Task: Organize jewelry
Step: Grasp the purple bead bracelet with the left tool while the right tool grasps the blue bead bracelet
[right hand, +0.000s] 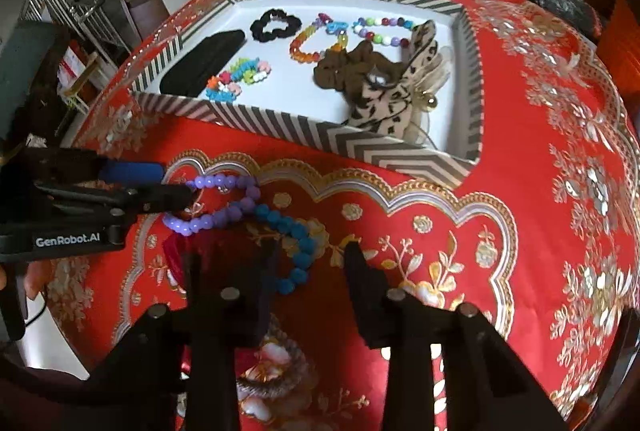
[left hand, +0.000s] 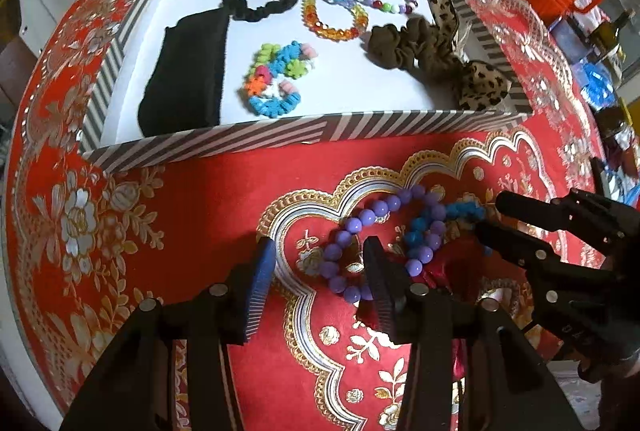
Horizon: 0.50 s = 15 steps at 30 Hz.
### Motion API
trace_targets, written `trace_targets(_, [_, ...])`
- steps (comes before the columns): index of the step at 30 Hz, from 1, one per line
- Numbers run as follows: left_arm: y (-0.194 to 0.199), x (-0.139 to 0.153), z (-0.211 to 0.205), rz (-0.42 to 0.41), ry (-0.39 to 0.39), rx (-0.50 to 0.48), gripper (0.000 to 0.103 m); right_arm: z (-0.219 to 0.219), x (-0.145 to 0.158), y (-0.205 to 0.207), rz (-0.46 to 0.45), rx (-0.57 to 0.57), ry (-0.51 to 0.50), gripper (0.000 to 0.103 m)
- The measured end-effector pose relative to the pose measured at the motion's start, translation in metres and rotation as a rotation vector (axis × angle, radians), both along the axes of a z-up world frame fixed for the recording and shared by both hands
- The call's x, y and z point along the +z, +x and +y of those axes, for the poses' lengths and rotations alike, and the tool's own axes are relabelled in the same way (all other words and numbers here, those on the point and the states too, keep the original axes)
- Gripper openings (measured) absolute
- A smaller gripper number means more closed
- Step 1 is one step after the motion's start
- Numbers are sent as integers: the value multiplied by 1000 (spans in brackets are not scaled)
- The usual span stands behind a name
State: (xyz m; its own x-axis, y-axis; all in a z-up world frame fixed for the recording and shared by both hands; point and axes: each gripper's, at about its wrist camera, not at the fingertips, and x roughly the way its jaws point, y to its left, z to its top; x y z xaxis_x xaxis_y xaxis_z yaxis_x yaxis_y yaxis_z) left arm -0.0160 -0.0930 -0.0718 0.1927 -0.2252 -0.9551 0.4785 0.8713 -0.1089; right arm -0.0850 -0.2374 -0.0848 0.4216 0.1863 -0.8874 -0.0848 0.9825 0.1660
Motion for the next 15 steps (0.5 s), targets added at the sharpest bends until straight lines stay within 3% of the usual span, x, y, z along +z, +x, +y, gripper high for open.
trace_targets(4, [-5, -1, -10, -47, 55, -36, 27, 4, -3, 2, -11, 22, -57, 18])
trace_targets(5, [-7, -1, -10, -61, 63, -38, 17, 5, -3, 2, -14, 27, -68, 15])
trace_targets(6, [-7, 0, -10, -74, 66, -36, 2, 4, -3, 2, -18, 29, -76, 12])
trace_targets(11, [0, 3, -5, -37, 12, -18, 0, -9, 2, 0, -26, 7, -9, 9])
trace_targets(15, [0, 19, 5, -45, -50, -1, 0, -18, 25, -7, -69, -11, 39, 9])
